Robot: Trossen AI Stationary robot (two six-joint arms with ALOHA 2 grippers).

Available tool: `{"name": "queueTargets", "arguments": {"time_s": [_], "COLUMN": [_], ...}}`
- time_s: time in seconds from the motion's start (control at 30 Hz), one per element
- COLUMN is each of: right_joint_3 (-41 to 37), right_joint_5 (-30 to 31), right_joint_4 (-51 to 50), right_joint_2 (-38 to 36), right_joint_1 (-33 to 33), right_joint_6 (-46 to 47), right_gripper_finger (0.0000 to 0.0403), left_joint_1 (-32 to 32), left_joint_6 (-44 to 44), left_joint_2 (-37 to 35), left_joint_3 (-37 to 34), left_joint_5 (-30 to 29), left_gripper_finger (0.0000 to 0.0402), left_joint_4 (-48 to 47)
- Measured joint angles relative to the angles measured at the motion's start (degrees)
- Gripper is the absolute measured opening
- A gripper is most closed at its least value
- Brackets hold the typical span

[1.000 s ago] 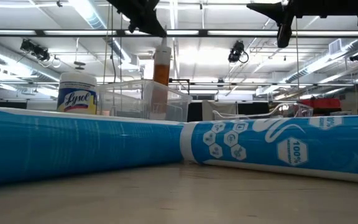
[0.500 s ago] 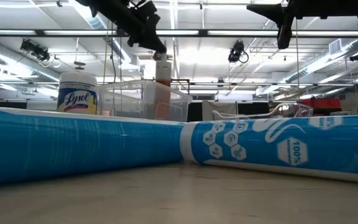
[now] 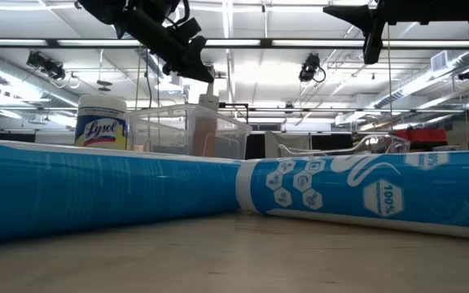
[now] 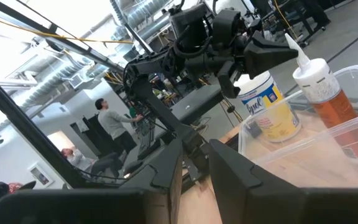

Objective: Pick & place silicon tubes, Sealant and Lysol wipes
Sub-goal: Put the bottom orange sealant into the left transparent bin

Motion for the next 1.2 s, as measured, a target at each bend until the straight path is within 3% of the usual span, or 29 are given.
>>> {"name": "queueTargets", "arguments": {"time_s": [0.9,1.2], "right_joint_3": [0.0,0.0], "right_joint_5": [0.0,0.0], "right_joint_4": [0.0,0.0], "right_joint_2": [0.0,0.0], "right_joint_1": [0.0,0.0], "right_joint_6": [0.0,0.0], "right_gripper_finger": [0.0084,0.0084], "left_joint_1": [0.0,0.1], "left_joint_6": [1.4,1.5], "left_joint_2": [0.0,0.0], "left_joint_3": [0.0,0.0], "left_joint_5": [-3.3,-3.6], "left_gripper_finger": [0.0022,0.0063], "left_joint_4": [-1.5,-2.8]}}
